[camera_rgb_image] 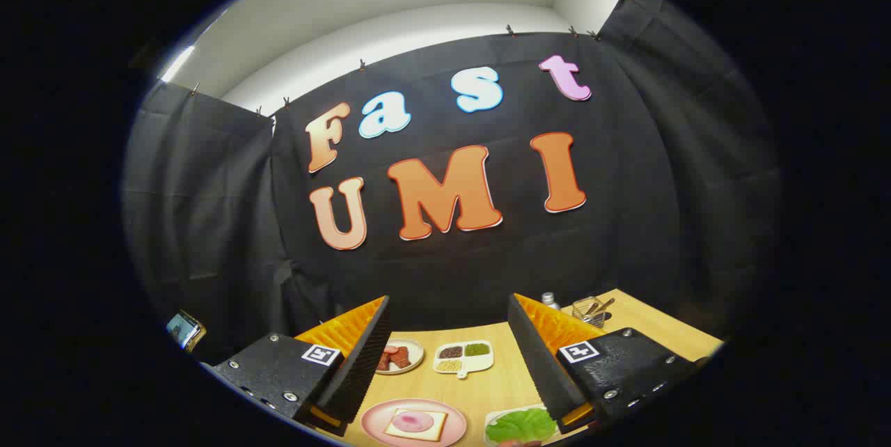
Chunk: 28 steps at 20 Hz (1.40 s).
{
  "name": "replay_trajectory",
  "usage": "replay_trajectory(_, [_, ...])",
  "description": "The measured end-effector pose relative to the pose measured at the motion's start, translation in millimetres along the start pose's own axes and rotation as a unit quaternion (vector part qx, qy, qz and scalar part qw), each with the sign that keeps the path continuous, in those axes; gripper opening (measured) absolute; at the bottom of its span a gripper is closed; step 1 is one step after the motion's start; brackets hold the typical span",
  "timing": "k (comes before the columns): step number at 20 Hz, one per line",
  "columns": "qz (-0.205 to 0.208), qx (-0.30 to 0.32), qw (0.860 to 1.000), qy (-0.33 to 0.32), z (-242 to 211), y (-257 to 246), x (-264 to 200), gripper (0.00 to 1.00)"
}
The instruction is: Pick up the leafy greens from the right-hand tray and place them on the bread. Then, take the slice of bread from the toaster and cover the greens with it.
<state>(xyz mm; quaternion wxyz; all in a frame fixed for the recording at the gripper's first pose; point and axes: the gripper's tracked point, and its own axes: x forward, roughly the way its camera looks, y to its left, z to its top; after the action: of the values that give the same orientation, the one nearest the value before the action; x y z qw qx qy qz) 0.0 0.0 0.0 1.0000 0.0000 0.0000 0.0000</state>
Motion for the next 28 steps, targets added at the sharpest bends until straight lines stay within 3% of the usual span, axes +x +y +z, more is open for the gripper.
replay_trajectory(7, [-0.062, -0.074, 0.995, 0.012, -4, 20, -7, 0.99])
replay_trajectory(13, [-0.057, -0.08, 0.995, 0.022, -7, 39, -14, 0.98])
replay_trajectory(20, [-0.073, -0.083, 0.993, 0.041, -22, 22, -17, 0.98])
replay_trajectory(28, [-0.1, -0.092, 0.982, 0.133, -109, -35, -9, 0.98])
